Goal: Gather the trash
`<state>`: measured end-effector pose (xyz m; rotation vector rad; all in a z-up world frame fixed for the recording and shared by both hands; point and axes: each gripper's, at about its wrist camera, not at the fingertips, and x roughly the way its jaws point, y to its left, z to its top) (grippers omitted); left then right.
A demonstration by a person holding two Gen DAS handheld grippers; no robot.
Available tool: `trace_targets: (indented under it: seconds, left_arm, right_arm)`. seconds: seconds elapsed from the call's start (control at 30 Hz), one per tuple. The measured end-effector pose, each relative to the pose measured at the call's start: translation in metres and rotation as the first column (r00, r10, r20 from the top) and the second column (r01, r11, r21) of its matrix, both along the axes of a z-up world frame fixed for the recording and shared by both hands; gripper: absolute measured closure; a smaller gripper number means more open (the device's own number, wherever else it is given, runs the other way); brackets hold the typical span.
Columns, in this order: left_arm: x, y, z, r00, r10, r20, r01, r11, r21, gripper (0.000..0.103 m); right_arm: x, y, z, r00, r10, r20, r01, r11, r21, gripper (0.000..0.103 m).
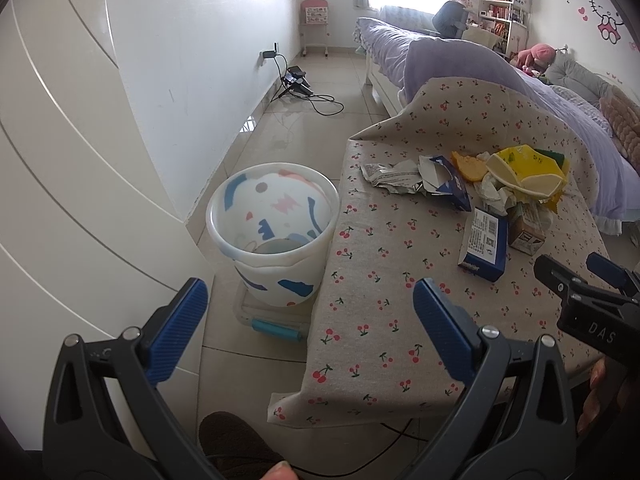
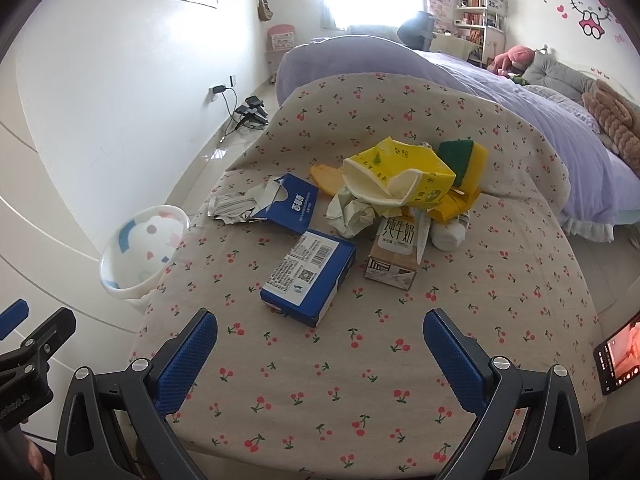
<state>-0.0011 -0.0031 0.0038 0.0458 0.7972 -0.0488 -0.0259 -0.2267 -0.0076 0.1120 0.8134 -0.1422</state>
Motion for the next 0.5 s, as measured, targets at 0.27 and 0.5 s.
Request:
trace_targets:
  seconds: [0.27, 0.5]
  left_arm:
    - [0.006, 0.0, 0.007, 1.0, -0.015, -0.002, 0.015, 1.0, -0.025, 0.001]
    - [0.026, -0.004, 0.014, 0.995, -0.082, -0.049, 0.08, 0.996, -0.045, 0.001]
  right_arm:
    - [0.009, -0.009, 0.003, 1.0, 0.0, -0.022, 0.0, 1.0, 0.016, 0.0]
    - [0.038, -0.057, 0.026, 1.0, -0.012, -0.029, 0.015, 0.995, 0.099, 0.0]
